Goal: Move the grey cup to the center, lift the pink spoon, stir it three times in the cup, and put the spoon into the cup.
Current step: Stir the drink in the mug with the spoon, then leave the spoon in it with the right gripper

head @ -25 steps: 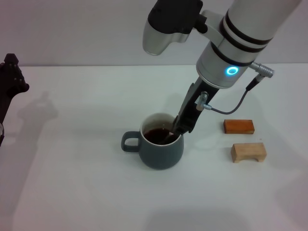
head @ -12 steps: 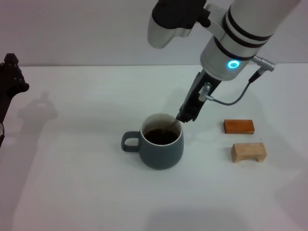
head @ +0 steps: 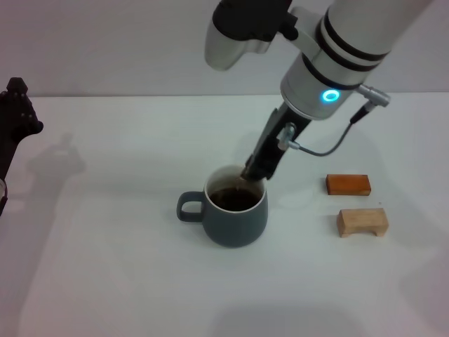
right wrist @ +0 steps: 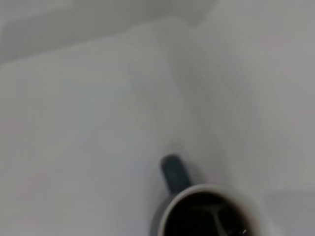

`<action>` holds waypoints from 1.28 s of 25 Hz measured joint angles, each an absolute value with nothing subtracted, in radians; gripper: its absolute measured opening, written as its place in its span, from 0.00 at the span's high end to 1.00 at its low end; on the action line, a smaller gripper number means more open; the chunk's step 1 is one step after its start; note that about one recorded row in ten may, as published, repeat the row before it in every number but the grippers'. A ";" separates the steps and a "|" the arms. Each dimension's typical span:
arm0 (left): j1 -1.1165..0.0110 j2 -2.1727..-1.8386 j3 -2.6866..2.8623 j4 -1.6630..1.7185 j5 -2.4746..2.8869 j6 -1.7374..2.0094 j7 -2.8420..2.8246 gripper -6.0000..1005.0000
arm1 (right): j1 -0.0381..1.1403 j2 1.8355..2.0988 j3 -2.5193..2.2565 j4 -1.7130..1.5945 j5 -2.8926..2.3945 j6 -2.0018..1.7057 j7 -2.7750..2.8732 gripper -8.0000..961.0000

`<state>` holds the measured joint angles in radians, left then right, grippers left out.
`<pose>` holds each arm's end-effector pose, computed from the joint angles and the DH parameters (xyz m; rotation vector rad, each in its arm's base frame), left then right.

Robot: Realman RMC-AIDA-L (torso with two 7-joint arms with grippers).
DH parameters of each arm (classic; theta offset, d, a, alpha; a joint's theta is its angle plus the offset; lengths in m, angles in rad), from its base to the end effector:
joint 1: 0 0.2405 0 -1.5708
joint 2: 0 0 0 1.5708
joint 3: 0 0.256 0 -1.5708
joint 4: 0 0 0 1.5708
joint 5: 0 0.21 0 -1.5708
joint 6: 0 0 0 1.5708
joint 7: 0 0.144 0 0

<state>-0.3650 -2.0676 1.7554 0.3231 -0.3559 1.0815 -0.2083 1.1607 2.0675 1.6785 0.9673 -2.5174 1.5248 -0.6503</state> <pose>-0.3249 0.3445 0.0168 -1.4993 -0.5419 -0.7665 0.0424 0.3998 -0.0488 -2.8269 0.4068 -0.6477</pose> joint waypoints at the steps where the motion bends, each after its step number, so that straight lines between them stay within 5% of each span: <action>1: -0.365 -2.068 1.755 0.323 -0.356 1.081 -0.208 1.00 | 1.162 2.068 1.679 0.964 -2.525 1.512 -0.648 0.84; 32: -0.370 -2.066 1.753 0.322 -0.356 1.086 -0.209 1.00 | 1.172 2.070 1.637 0.939 -2.531 1.496 -0.667 0.86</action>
<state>-0.3697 -2.0661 1.7533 0.3221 -0.3558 1.0860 -0.2086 1.1720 2.0703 1.6370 0.9392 -2.5312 1.4956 -0.6671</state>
